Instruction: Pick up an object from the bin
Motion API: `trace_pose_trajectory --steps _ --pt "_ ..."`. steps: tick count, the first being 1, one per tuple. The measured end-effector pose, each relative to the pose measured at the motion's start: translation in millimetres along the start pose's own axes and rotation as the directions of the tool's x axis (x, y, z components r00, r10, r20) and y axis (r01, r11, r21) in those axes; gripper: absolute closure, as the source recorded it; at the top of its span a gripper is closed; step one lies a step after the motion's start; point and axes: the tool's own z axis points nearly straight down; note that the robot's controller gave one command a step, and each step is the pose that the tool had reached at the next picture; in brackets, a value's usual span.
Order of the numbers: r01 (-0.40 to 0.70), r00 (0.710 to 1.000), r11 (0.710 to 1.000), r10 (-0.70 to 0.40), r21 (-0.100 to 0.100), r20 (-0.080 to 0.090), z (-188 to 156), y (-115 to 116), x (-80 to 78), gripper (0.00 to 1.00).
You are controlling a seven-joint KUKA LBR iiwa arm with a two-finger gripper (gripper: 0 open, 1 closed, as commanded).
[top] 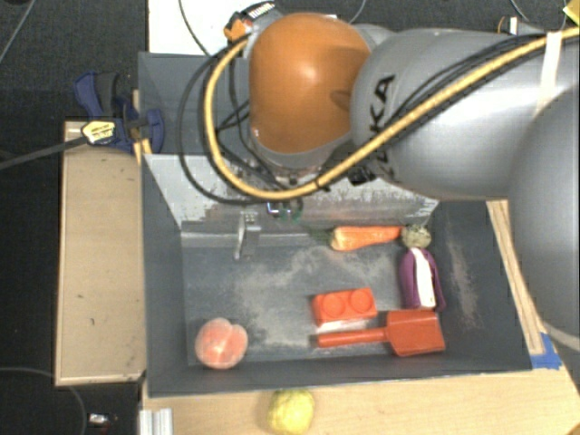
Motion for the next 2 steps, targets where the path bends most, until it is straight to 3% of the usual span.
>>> trace_pose_trajectory --steps 1,2 --pt "-0.007 1.000 1.000 0.007 -0.002 0.008 -5.2 -1.7 -1.6 0.00" --pt "0.235 0.972 0.972 -0.235 0.000 0.009 103.2 5.8 43.9 0.00"
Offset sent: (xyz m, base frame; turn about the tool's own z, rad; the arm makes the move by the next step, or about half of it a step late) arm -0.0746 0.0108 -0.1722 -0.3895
